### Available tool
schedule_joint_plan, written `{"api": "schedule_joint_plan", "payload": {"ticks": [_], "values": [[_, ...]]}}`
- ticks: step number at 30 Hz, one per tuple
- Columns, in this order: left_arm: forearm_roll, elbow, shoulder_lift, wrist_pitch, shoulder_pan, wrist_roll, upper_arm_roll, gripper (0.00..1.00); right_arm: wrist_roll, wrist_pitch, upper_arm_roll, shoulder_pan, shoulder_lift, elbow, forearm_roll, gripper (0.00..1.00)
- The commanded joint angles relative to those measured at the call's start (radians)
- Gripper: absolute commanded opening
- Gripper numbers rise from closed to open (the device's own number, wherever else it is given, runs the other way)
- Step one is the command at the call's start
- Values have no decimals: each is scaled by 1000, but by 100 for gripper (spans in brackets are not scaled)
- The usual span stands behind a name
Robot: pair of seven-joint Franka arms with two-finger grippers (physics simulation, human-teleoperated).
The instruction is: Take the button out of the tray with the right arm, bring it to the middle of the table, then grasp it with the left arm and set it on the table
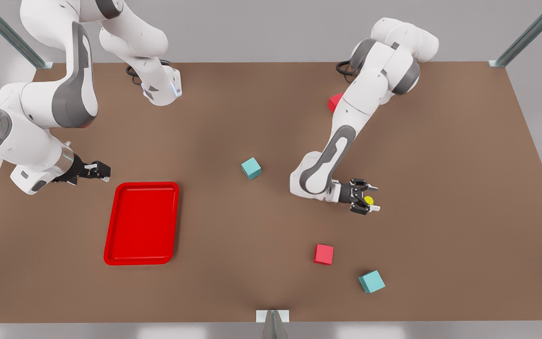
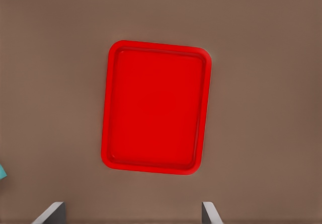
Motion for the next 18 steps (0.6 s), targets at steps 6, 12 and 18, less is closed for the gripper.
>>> {"api": "schedule_joint_plan", "payload": {"ticks": [6,12,18], "values": [[-1061,546,-111,20,367,2692,-6,100,-2,0,0,-2,-1,0,1,100],[-1164,218,-780,15,471,3030,-3,100,-2,5,-1,-8,13,0,-5,100],[-1167,163,-792,47,462,3028,-3,100,0,7,-1,-10,48,19,-15,100]]}}
